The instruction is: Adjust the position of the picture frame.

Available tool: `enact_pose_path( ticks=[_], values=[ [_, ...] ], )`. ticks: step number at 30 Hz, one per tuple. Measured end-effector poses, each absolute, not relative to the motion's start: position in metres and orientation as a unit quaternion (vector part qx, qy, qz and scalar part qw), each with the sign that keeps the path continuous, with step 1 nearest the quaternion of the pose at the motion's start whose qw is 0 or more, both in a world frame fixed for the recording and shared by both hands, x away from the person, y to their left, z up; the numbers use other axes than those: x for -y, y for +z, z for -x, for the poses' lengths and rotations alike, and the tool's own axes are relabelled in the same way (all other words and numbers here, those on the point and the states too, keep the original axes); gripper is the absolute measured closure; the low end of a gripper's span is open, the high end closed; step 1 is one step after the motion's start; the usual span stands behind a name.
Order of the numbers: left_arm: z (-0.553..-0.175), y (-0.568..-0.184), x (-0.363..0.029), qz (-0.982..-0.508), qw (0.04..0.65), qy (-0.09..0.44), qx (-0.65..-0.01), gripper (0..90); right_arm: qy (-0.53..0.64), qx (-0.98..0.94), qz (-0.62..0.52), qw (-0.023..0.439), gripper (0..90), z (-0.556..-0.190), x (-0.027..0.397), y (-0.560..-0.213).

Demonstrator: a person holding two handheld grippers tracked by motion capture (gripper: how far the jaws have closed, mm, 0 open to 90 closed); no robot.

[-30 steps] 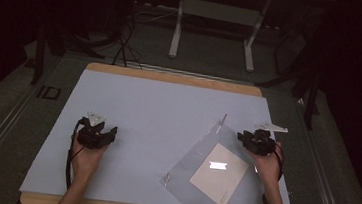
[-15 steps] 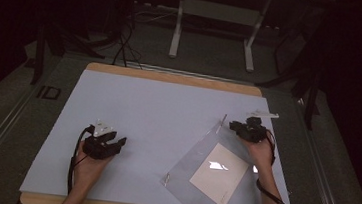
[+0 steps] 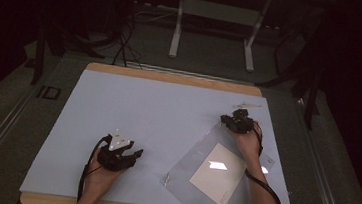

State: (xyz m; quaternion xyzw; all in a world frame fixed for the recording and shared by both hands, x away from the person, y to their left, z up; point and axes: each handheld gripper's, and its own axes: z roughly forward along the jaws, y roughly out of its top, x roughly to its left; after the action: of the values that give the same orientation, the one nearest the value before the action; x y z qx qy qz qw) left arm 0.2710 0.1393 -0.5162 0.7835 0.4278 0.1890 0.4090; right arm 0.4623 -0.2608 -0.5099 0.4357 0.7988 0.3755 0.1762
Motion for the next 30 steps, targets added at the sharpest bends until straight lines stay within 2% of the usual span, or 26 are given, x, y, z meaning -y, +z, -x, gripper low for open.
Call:
enact_pose_path(
  ticks=[13,30],
  values=[
    [-0.251,-0.515,-0.114,-0.806,0.433,0.165,-0.369,53.3,0.377,-0.796,-0.441,0.173,85.3,-0.463,0.261,-0.510],
    [-0.231,-0.519,-0.088,-0.854,0.418,0.143,-0.276,55.5,0.378,-0.794,-0.445,0.170,85.1,-0.463,0.261,-0.510]
  ],
)
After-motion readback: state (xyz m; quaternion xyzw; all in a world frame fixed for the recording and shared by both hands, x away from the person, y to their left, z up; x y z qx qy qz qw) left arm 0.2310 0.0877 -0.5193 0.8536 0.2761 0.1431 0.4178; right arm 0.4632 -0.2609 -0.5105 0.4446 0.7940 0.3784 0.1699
